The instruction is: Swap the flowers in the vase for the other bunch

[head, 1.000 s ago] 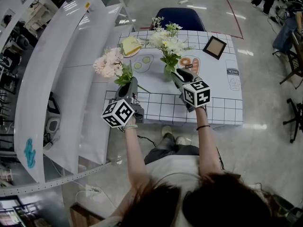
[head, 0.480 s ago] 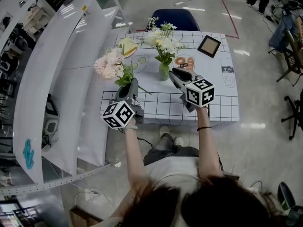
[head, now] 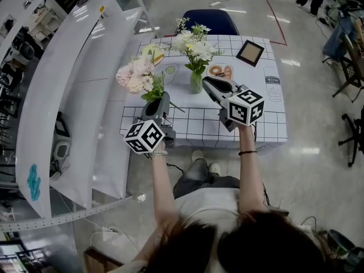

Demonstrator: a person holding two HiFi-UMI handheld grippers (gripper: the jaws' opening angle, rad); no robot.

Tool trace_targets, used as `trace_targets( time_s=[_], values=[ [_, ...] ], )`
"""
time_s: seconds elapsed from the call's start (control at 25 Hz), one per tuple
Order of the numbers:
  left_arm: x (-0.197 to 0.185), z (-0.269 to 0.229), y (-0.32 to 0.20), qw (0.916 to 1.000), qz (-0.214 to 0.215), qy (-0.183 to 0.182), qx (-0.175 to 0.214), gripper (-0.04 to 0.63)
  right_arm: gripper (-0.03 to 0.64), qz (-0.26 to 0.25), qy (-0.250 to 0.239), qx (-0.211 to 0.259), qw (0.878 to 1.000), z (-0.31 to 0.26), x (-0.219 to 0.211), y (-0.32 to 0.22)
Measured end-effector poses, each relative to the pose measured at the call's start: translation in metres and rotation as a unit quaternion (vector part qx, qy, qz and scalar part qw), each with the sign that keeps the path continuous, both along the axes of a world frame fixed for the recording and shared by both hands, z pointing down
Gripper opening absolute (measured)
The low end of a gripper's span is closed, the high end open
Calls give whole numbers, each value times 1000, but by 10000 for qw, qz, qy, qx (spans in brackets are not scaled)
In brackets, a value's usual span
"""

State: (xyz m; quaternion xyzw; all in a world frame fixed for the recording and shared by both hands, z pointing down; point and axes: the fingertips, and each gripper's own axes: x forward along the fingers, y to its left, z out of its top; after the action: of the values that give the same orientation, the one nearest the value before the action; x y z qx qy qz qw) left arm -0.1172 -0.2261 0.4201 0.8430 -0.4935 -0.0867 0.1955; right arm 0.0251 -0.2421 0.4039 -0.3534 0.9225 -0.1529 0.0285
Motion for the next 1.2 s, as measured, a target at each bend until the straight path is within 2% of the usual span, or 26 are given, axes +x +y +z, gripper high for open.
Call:
trace_targets(
  time_s=[0.32,1.2],
  values=[
    [8,-4,3,9999,98,32,69,71,15,-205,-307,160,9992,-13,-1,12],
    [10,-7,13,9996,222,40,178,71,9,-228,-328,319,9987,-19,-3,26]
  ],
)
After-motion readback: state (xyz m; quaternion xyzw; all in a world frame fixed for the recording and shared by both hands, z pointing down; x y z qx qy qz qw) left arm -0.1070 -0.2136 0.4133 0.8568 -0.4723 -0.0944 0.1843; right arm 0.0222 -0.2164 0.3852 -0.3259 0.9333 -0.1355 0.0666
